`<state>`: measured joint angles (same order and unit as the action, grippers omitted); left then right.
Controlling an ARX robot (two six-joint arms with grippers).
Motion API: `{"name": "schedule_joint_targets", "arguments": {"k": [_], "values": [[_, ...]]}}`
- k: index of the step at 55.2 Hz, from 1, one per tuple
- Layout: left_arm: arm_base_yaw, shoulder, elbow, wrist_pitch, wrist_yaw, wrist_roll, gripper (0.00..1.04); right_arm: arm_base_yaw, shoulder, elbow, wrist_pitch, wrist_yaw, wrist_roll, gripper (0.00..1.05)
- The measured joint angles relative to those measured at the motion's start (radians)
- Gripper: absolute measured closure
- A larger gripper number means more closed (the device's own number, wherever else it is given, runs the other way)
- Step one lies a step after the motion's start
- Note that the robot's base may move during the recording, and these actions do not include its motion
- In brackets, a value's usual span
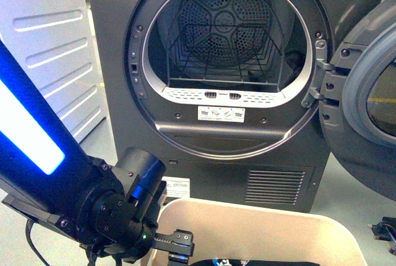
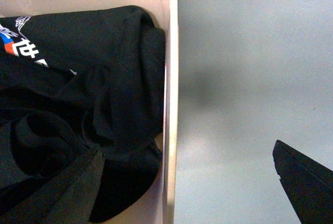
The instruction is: Move hamper under clothes hanger
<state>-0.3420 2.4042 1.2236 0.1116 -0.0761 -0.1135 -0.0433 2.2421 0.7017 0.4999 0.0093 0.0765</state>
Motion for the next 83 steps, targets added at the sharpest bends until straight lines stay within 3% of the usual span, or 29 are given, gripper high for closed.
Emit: {"name": "schedule_joint_targets", "arguments": {"k": [15,17,28,34,51,83], "values": [[-0.022,0.058,0.036,-0.024,-0.011,-0.004,0.07,0.000,0.074,0.030,0.000,0.016,-0.001,0.08],[-0.025,0.063,0.040,-0.027,-0.012,-0.006,0.12,0.000,0.084,0.033,0.000,0.020,-0.002,0.08],[-0.033,0.074,0.055,-0.059,-0.026,-0.027,0.39,-0.002,0.120,0.046,0.000,0.034,-0.007,0.34],[-0.038,0.082,0.065,-0.079,-0.034,-0.050,0.60,-0.003,0.139,0.056,-0.006,0.037,-0.012,0.55],[-0.045,0.087,0.061,-0.052,-0.046,-0.063,1.02,-0.002,0.143,0.062,-0.011,0.031,-0.019,1.00],[-0.040,0.021,-0.011,-0.026,-0.049,-0.062,1.01,0.033,0.011,0.036,-0.081,0.041,-0.010,1.02]]}}
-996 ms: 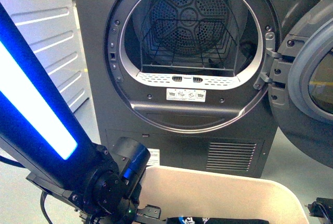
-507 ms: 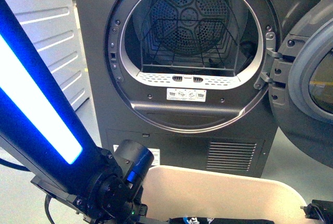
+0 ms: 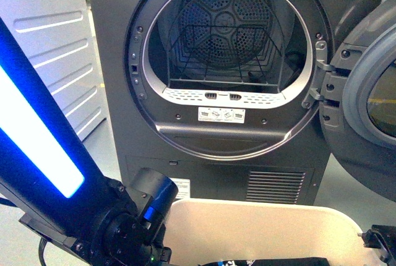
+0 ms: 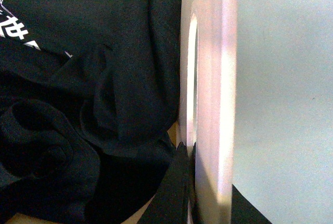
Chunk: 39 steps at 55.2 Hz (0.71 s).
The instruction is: Move hamper under clothes hanger
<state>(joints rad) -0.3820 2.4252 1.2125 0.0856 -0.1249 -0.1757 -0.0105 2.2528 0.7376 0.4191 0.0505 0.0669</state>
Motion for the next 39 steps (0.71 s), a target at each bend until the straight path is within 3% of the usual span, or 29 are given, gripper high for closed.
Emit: {"name": "schedule_joint_targets", "arguments": {"k": [39], "values": [[0.008,-0.124,-0.008,-0.037,-0.034,0.019,1.01,-0.002,-0.132,-0.040,-0.035,-0.008,-0.006,1.02]]}}
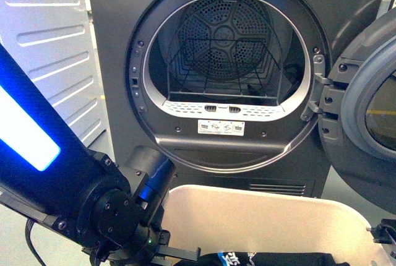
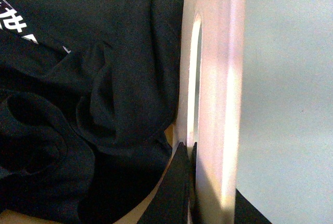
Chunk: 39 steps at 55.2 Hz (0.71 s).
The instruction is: Move hamper under clothes hanger
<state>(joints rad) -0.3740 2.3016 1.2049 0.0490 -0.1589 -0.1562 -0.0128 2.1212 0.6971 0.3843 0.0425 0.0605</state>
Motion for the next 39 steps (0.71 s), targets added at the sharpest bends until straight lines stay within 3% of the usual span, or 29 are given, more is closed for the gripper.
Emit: {"name": "schedule_joint_targets", "arguments": {"k": [39], "values": [[0.015,-0.002,-0.004,-0.001,-0.004,0.000,1.01,0.010,-0.001,0.003,0.004,-0.014,0.000,1.02]]}}
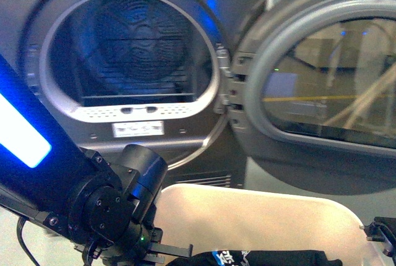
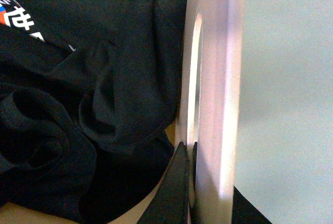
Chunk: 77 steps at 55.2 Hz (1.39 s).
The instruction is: Move hamper under clothes hanger
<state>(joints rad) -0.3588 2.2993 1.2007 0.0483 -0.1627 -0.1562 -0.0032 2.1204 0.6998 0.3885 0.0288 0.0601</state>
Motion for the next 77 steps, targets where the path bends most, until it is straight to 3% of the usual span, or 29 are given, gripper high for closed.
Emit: {"name": "schedule_joint_targets", "arguments": {"k": [77], "values": [[-0.012,-0.003,0.002,0.000,0.001,0.000,1.01,-0.012,0.000,-0.003,0.000,0.008,0.000,1.02]]}}
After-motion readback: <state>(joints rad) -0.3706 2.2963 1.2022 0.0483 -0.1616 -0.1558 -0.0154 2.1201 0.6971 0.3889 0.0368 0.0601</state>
